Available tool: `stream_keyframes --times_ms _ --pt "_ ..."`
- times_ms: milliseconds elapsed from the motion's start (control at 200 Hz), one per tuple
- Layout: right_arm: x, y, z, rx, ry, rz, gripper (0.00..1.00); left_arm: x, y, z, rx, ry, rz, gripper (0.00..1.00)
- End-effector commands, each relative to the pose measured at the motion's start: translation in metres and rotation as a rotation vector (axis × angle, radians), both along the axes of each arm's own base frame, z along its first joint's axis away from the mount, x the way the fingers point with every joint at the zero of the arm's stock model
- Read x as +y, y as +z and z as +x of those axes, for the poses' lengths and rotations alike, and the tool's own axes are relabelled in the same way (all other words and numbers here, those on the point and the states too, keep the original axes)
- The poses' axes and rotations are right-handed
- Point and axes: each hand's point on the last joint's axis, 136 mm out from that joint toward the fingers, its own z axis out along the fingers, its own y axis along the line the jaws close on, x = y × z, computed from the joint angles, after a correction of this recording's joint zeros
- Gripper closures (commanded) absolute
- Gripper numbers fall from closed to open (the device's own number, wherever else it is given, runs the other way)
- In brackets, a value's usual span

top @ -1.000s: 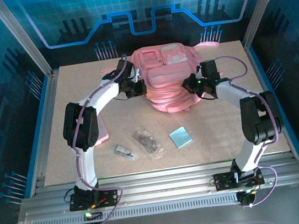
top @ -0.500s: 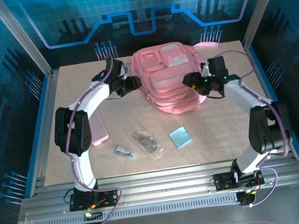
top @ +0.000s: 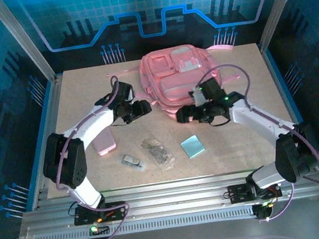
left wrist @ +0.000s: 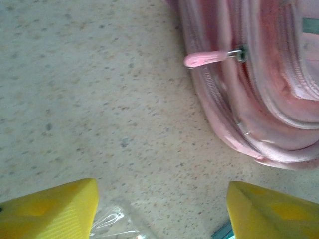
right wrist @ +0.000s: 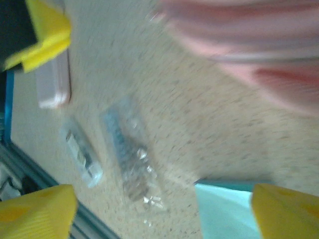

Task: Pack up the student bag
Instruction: Pick up the loose stationery from the bottom-center of the table.

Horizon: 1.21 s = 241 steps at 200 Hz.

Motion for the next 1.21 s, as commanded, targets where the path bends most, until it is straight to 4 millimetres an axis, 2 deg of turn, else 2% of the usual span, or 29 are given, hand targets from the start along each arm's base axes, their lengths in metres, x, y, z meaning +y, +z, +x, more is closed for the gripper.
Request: stream_keyframes --times_ms 0,55,130,145,160,265,385,515,805,946,1076,1201 --pt "0.026 -0.02 -0.024 -0.011 0.157 -0.107 0.0 0.033 0.002 -0.002 0.001 0.116 0.002 0.24" --pt "0.044 -0.028 -0.034 -0.026 0.232 -0.153 0.0 0.046 0.005 0.001 -0.007 0.157 -0.023 0.22" --pt "0.067 -0.04 -0.044 -0.053 0.327 -0.229 0.0 0.065 0.012 0.007 -0.037 0.209 -0.033 0.1" --pt "0.071 -0.043 -0.046 -0.058 0.341 -0.247 0.0 0.068 0.014 0.008 -0.044 0.216 -0.034 0.04" --pt "0.074 -0.045 -0.047 -0.062 0.356 -0.266 0.0 0.072 0.016 0.009 -0.051 0.224 -0.035 0.03" --pt "0.094 -0.066 -0.05 -0.096 0.424 -0.414 0.0 0.093 0.028 0.017 -0.096 0.28 -0.049 0.01" --pt "0.112 -0.083 -0.049 -0.146 0.486 -0.557 0.0 0.109 0.04 0.024 -0.147 0.344 -0.101 0.01" --pt "0.125 -0.098 -0.048 -0.188 0.528 -0.67 0.0 0.114 0.044 0.027 -0.174 0.359 -0.144 0.01" --pt "0.127 -0.142 -0.054 -0.138 0.579 -0.756 0.0 0.111 0.034 0.02 -0.149 0.338 -0.176 0.01" --pt "0.116 -0.159 -0.059 -0.102 0.582 -0.802 0.0 0.109 0.035 0.02 -0.149 0.338 -0.198 0.01" --pt "0.109 -0.165 -0.062 -0.083 0.566 -0.813 0.15 0.108 0.042 0.021 -0.165 0.341 -0.215 0.01" --pt "0.109 -0.154 -0.057 -0.09 0.529 -0.777 0.35 0.105 0.047 0.024 -0.179 0.333 -0.24 0.01"
